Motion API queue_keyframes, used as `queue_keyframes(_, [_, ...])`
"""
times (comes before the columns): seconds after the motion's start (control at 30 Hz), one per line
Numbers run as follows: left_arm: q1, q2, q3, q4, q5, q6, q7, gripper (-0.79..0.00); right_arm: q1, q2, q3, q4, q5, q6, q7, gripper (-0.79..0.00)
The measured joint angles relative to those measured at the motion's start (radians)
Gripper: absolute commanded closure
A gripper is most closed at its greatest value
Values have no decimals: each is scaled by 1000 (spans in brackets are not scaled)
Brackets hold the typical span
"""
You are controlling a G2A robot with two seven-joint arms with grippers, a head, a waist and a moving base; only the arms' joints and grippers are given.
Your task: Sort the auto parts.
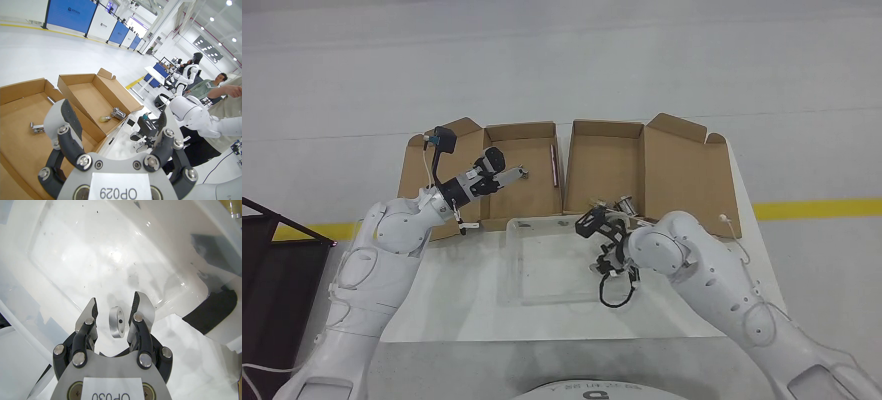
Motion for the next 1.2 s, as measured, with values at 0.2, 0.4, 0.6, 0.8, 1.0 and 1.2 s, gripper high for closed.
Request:
queue_keyframes(0.2, [0,0,0,0,0,0,0,-785,35,-11,-57,20,-41,13,43,-274])
queue_keyframes(0.4, [0,0,0,0,0,0,0,-785,58,-19,-88,39,-60,38,72,0])
queue_keyframes(0.6, [0,0,0,0,0,0,0,-785,67,-23,-101,45,-68,48,78,0])
queue_keyframes(0.8, [0,0,0,0,0,0,0,-785,43,-17,-61,1,-34,47,7,0])
queue_keyframes(1.0, [0,0,0,0,0,0,0,-785,-73,14,111,-92,115,-42,-216,0])
queue_keyframes(1.2, [0,0,0,0,0,0,0,-785,-202,32,291,-114,325,-117,-445,0])
